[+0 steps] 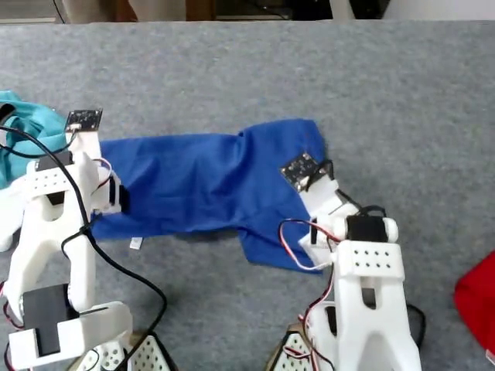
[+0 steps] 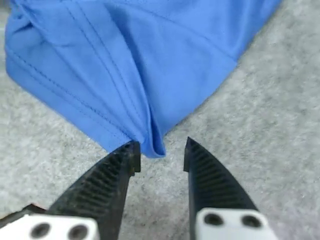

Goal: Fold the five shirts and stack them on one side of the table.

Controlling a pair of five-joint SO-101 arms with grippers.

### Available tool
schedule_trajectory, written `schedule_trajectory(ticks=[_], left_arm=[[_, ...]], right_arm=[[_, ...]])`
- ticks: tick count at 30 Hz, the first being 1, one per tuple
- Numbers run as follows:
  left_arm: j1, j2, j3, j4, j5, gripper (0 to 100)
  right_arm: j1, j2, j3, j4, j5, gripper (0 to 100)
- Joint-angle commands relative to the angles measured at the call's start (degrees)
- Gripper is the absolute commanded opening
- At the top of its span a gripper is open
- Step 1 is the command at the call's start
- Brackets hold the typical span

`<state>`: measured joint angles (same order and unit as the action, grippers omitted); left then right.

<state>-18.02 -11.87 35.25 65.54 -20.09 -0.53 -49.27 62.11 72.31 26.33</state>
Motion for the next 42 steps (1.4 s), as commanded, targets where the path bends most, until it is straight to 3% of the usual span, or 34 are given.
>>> schedule_trajectory(ticks=[1,6,12,17,23,34,37,42], left_arm=[[-1.6,-2.1,-4.4,4.9,-0.4,23],[-4.9,-4.0,-17.4,8.6,1.6,23],[-1.7,-2.6,-25.6,-0.4,23.3,19],[5.5,5.2,-25.1,-10.4,24.5,1],[3.3,17.4,-26.3,-22.1,24.6,2],[0.6,27.5,-35.9,-16.8,25.1,2],[-0.7,33.6,-42.6,-12.2,29.7,2],[-1.8,45.2,-57.4,-4.2,30.3,2]], right_arm=[[0.7,-4.0,-6.5,4.4,-3.3,16.2],[1.7,-6.0,-16.5,7.6,-7.5,15.7],[0.6,7.8,-26.5,-6.5,-12.8,0.9],[0.0,29.6,-41.8,-17.8,-23.6,0.5],[-3.2,56.5,-62.3,-18.1,-30.8,0.5],[-6.6,82.1,-86.5,-15.5,-32.3,0.5],[-5.8,85.9,-90.8,-11.7,-32.3,0.5],[-4.4,90.5,-97.5,-8.5,-32.3,0.5]])
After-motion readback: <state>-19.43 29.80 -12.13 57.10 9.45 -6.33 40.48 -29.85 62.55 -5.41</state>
